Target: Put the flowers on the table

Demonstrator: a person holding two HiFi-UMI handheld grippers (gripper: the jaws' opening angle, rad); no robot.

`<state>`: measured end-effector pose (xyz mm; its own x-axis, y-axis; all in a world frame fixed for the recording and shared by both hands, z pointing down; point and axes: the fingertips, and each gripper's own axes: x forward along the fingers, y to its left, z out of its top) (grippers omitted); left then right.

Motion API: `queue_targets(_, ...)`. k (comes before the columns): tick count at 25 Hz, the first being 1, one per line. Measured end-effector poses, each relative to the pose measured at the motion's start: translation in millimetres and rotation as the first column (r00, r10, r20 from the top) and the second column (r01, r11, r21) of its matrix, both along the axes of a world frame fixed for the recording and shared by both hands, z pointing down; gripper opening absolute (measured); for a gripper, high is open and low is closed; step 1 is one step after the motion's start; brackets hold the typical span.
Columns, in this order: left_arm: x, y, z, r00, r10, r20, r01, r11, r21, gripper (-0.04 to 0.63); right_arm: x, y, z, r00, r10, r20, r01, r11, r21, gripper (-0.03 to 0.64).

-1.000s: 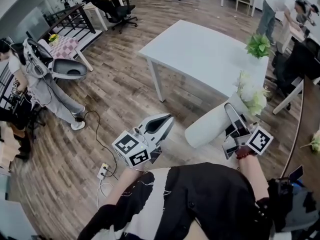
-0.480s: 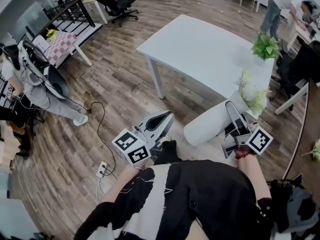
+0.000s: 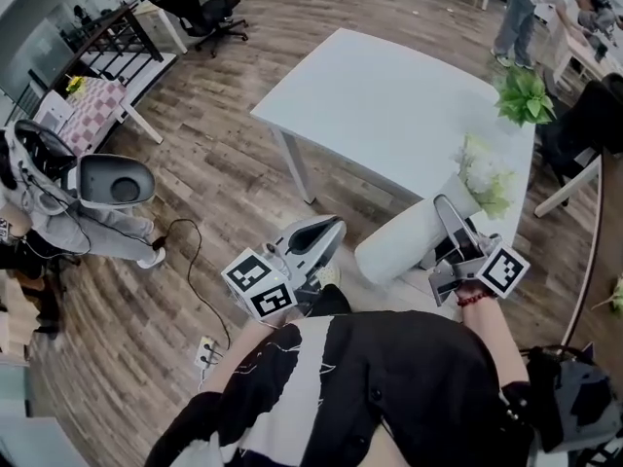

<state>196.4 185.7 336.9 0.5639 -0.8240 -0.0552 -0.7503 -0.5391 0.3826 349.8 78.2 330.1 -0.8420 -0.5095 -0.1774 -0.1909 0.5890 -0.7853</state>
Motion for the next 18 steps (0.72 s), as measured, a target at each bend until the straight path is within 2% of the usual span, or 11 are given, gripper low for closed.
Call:
queue_targets(8,-67,-74,-6,0.997,0.073,0.039,-0.073,0.997,0.003,0.015,-66,-66,-9,0.998,0.059,0.011,-0.059,0.998,-0.033,0.338)
queue_targets(18,-125,-151,-17,0.976,0.182,0.115,-0.186,0.982,0.024,0.015,-130,-134,-18,0.993,0.117,-0.002,-0.117,0.993,-0.025,0.338)
